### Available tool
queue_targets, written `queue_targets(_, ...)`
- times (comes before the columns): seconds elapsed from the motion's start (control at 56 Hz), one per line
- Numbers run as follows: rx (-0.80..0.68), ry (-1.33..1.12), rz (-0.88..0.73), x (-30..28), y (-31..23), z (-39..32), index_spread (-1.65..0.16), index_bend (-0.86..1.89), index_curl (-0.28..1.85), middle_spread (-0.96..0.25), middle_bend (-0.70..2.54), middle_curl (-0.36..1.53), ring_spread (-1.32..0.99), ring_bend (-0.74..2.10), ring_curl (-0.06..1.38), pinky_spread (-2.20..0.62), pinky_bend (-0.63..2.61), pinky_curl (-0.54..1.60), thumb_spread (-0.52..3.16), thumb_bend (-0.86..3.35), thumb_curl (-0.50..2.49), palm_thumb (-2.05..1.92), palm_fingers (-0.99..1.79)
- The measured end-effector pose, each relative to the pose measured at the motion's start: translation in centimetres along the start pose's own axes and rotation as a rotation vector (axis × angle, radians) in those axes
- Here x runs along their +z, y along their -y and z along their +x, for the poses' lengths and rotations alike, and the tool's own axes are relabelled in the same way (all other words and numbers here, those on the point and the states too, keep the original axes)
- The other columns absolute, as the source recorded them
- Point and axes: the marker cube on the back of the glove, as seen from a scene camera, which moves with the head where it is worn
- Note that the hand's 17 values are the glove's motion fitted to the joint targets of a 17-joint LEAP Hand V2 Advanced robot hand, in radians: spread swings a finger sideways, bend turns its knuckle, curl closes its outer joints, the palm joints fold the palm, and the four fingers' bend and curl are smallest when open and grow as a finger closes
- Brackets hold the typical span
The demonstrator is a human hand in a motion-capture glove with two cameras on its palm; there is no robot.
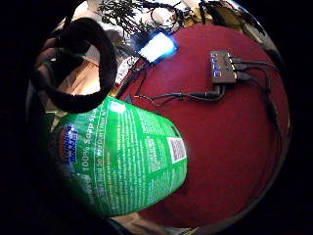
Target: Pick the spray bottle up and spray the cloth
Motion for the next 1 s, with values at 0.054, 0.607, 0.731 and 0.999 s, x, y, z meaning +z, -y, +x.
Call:
queue_targets(0.054, 0.015, -0.002, 0.005, 0.4, 0.6, 0.1, -0.24, 0.10, 0.22, 0.02, 0.22, 0.36, -0.06, 0.50, 0.37, 0.11, 0.33, 0.37, 0.91, -0.03, 0.41, 0.73, 0.67)
queue_targets(0.607, 0.026, 0.004, 0.056, -1.8, -0.6, -2.0, -0.24, 0.24, 0.42, -0.15, 0.48, 0.50, -0.14, 0.45, 0.42, -0.13, 0.24, 0.37, 0.49, -0.02, 0.60, 1.05, 1.34)
queue_targets(0.731, -0.003, -0.054, -0.122, -4.8, -2.5, -3.4, -0.24, 0.28, 0.46, -0.17, 0.52, 0.51, -0.15, 0.48, 0.45, -0.15, 0.28, 0.40, 0.40, -0.03, 0.63, 1.04, 1.34)
queue_targets(0.999, 0.041, -0.382, -0.591, -6.9, -2.8, -10.8, -0.24, 0.31, 0.51, -0.18, 0.56, 0.53, -0.16, 0.52, 0.47, -0.17, 0.32, 0.42, 0.32, -0.03, 0.69, 1.03, 1.32)
